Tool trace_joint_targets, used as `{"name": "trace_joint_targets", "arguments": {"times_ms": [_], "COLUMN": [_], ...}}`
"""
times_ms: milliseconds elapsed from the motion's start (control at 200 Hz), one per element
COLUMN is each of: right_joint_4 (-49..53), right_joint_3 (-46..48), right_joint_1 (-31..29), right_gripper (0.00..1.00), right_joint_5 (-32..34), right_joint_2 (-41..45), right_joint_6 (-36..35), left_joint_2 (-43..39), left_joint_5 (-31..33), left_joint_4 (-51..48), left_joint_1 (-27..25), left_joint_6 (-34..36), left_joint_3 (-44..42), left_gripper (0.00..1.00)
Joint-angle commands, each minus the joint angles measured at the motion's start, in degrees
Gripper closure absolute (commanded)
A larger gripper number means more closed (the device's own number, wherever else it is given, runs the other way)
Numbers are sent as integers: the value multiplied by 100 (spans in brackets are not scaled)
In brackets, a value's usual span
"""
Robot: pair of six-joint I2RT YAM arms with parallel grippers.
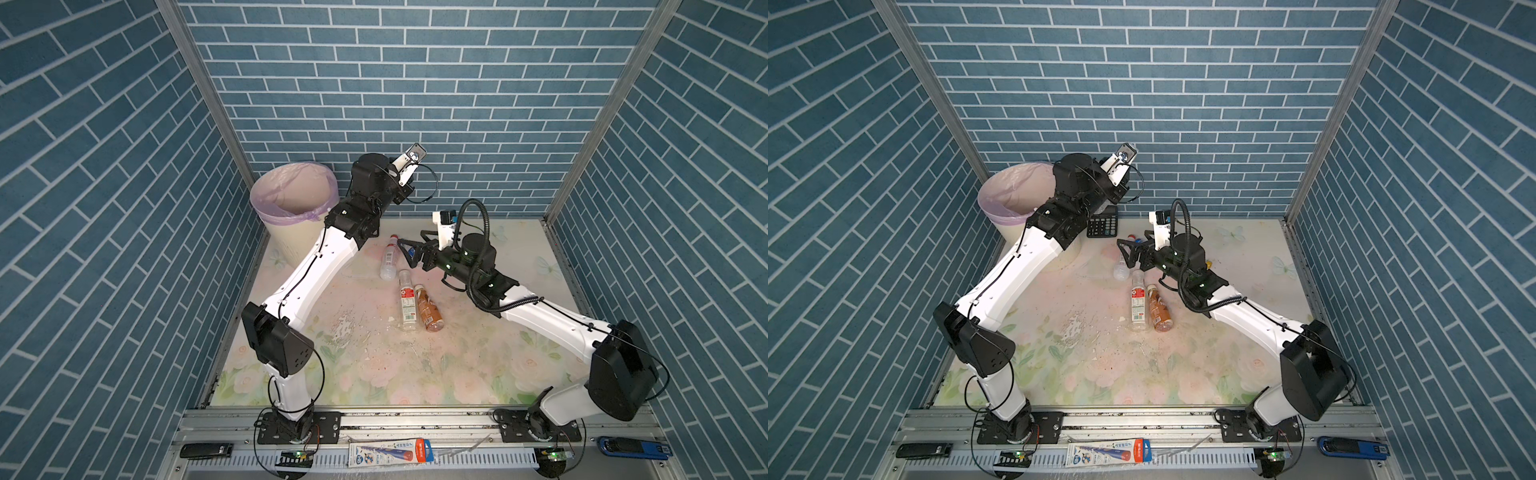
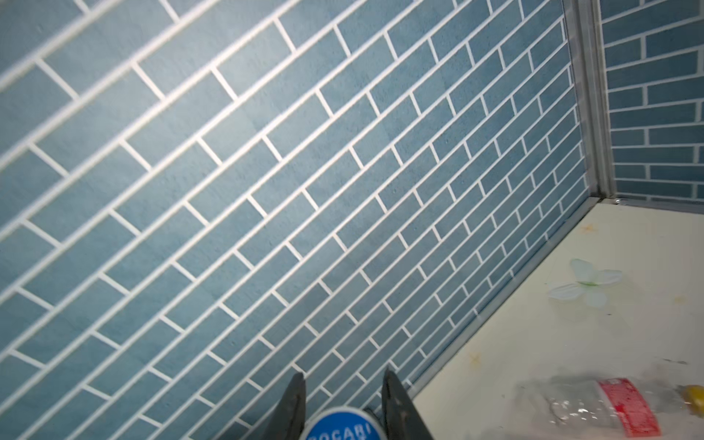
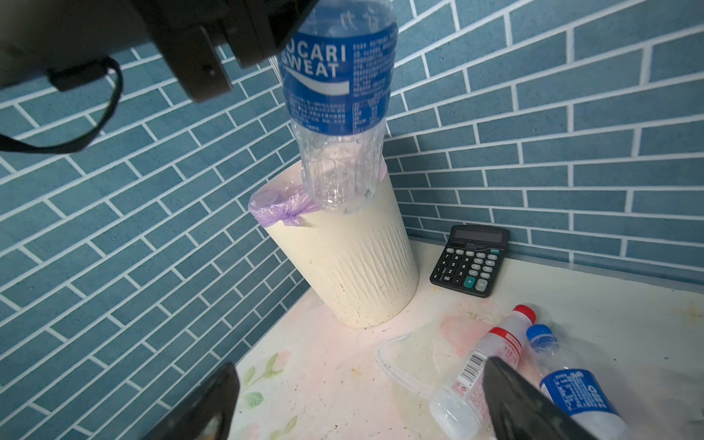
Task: Throw the plastic bottles in the bin
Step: 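Raise the Pocari Sweat with the left gripper over the bin while the right gripper releases, then open the left gripper above the bin to drop the Pocari Sweat bottle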
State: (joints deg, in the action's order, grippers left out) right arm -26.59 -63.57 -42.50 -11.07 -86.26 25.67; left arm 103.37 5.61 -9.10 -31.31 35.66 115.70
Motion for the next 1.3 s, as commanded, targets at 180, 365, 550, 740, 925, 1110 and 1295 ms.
{"name": "trace_joint_targets", "arguments": {"times_ms": [180, 365, 550, 740, 925, 1110, 1295], "right_joint_4": [-476, -632, -638, -550, -454, -410, -266], "right_joint_3": [-835, -994, -1155, -1219, -1228, -1192, -989], "right_joint_1": [70, 352, 500, 523, 525, 524, 556], "right_gripper": [1, 1, 1, 1, 1, 1, 1], "right_joint_5": [-217, -409, -696, -879, -932, -950, -815], "right_joint_2": [-259, -378, -606, -726, -752, -749, -537], "right_joint_6": [-84, 213, 476, 579, 613, 710, 712], "left_joint_2": [-319, -457, -527, -672, -486, -528, -732], "left_joint_5": [-39, -433, -442, -271, -173, -500, -661], "left_joint_4": [717, 795, 1080, 1419, 769, 563, 657], "left_joint_1": [165, 408, 1107, 2234, 2445, 2385, 2183], "left_joint_6": [1179, 1086, 745, -310, -545, -980, -1448], "left_joint_3": [628, 1133, 777, -654, -506, -274, -474], "left_gripper": [80, 79, 78, 66, 7, 1, 1]}}
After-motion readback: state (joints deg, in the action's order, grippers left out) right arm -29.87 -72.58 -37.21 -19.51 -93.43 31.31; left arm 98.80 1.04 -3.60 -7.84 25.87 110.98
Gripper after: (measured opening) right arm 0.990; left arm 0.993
